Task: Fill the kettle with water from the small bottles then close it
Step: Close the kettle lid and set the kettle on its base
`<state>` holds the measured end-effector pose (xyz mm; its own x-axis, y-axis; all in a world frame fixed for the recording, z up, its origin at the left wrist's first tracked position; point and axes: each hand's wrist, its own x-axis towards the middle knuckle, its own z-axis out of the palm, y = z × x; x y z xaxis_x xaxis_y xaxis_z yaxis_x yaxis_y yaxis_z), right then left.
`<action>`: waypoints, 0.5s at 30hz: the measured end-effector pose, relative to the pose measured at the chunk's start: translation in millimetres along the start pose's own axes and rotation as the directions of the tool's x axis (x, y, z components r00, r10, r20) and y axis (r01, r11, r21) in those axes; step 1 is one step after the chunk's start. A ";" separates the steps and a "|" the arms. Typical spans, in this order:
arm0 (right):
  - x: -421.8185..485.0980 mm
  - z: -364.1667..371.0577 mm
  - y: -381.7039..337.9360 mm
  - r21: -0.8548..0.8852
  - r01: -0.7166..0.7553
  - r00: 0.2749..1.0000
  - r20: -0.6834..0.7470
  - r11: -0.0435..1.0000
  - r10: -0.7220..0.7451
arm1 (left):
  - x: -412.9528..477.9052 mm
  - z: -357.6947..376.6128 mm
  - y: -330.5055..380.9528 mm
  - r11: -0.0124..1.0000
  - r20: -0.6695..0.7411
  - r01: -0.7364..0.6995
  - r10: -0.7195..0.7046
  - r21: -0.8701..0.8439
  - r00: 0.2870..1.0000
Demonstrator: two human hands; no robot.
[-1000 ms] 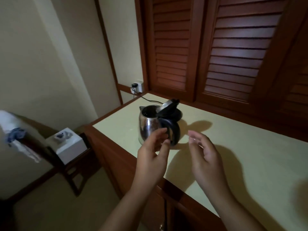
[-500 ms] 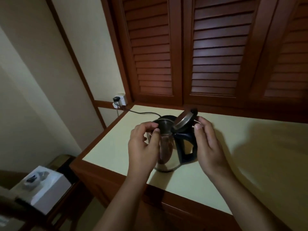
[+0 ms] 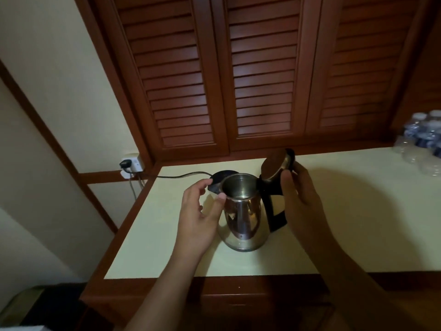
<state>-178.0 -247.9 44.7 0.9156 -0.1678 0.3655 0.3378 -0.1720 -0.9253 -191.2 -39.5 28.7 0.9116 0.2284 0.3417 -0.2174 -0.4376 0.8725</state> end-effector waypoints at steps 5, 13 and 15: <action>1.1 7.3 -6.4 -0.136 0.034 0.999 0.003 0.990 -0.034 | -1.7 -3.7 -9.9 1.000 0.056 0.013 -0.012 -0.012 0.998; 12.9 26.5 -14.9 -0.367 0.269 0.963 0.107 0.890 -0.247 | -0.4 -18.1 -16.3 0.998 0.036 0.011 -0.009 -0.059 0.999; 17.7 33.6 -12.9 -0.473 0.341 0.940 0.156 0.812 -0.304 | -1.6 -20.1 -16.8 0.998 0.033 0.002 0.000 -0.067 0.999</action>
<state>-158.8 -216.0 59.7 0.7917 0.0463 0.6091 0.4837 -0.6564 -0.5789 -196.1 -15.0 20.5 0.9228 0.1994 0.3296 -0.2380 -0.3776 0.8948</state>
